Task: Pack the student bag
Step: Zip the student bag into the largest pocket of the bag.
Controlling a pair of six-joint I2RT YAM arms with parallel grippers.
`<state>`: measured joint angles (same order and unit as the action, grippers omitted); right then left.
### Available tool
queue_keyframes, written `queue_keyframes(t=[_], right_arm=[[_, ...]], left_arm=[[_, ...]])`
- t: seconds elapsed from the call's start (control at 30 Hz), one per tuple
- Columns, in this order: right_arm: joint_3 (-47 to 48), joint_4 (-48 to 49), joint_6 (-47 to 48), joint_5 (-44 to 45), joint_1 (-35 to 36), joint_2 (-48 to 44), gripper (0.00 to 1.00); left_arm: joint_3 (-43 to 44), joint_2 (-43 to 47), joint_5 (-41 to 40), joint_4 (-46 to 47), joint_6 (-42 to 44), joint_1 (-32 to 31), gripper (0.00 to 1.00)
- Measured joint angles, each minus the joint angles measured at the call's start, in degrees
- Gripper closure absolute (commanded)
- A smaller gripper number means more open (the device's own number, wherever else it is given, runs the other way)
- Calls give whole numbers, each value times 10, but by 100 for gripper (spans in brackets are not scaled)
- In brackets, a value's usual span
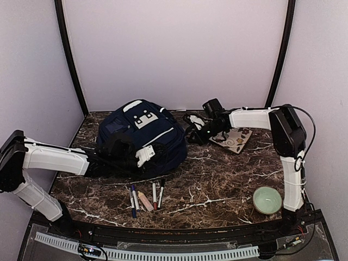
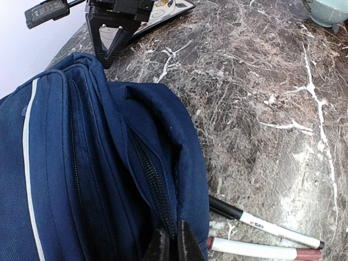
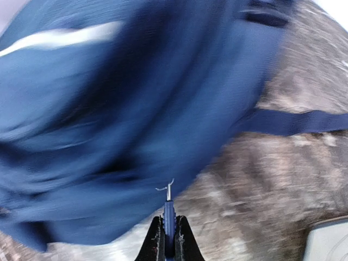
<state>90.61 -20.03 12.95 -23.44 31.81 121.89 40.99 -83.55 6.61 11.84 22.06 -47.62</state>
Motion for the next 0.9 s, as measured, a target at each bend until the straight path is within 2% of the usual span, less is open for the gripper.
queue_keyframes(t=[0.3,0.33,0.43,0.53,0.7,0.9], right_arm=[[56,5,-26,20,-25,53,100],[60,4,-28,20,-26,56,100],[65,3,-31,14,-28,59,100],[63,8,-33,10,-33,59,100],[12,33,-34,-7,-39,37,100],[-21,37,-32,-20,-39,4,100]], left_arm=[[-23,37,-15,-26,-16,0,100],[-25,41,-20,-27,-17,0,97],[-26,44,-38,-30,-20,-2,63],[-26,45,-56,-39,-30,-3,51],[-11,39,-42,-47,-57,-3,49],[92,-48,-17,-11,-104,-14,48]])
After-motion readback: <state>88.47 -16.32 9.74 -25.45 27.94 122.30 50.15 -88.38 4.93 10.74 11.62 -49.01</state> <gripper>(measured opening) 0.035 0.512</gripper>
